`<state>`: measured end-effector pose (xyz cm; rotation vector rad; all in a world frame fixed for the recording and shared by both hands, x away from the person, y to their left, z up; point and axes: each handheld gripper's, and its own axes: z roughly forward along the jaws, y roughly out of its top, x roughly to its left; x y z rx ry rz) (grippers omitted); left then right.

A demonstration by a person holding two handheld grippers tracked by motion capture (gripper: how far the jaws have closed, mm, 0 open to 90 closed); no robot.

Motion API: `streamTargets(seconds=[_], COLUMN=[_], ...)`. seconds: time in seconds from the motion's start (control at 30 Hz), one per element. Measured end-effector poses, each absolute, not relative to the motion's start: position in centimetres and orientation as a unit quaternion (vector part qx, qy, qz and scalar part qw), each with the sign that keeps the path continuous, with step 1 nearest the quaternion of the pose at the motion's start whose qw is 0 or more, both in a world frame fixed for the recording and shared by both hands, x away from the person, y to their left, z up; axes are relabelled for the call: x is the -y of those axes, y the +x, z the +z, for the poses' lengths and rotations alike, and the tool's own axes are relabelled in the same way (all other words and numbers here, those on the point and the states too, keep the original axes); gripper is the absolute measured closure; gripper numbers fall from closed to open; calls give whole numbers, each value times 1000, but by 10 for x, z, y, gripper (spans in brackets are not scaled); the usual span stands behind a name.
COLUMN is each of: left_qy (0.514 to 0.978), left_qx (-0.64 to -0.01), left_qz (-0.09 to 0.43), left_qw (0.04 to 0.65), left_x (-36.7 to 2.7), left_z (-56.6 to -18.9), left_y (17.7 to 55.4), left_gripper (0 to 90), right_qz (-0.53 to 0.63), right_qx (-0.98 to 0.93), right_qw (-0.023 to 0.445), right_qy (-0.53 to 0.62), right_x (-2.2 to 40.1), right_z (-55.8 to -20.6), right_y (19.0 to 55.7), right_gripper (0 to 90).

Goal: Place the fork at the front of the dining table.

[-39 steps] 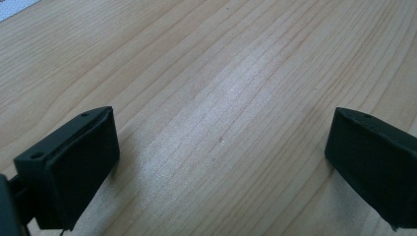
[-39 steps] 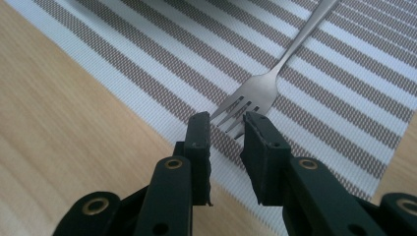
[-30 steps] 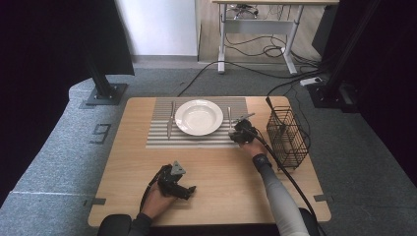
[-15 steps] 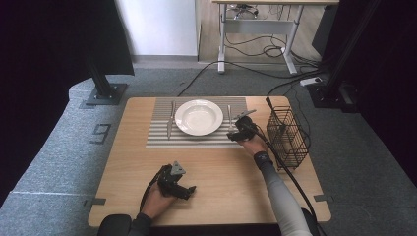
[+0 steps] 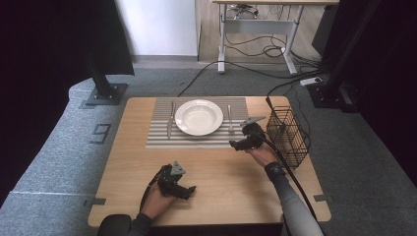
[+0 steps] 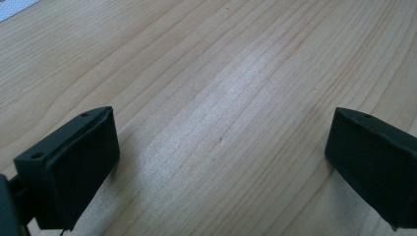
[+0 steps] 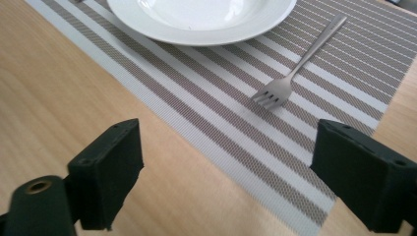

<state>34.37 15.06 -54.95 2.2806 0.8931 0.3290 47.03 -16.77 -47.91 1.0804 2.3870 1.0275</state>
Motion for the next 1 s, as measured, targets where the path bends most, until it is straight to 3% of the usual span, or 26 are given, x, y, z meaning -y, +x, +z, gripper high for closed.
streamTargets(seconds=[0.37, 0.57, 0.8, 1.0], left_qy=[872, 871, 870, 871], left_qx=[-341, -343, -344, -344], left_qz=[126, 126, 127, 127], left_qw=[328, 329, 329, 328], left_x=[-151, -150, -150, -150], left_z=[-549, -549, -549, -550], left_y=[344, 343, 343, 343], left_gripper=[0, 0, 0, 0], right_qz=[370, 375, 336, 351], right_qx=[-825, -818, -833, -826], right_qw=[182, 189, 193, 177], right_qy=[385, 393, 394, 404], right_x=[187, 205, 218, 224], right_z=[-486, -514, -553, -556], right_y=[411, 377, 362, 361], right_gripper=[48, 48, 0, 9])
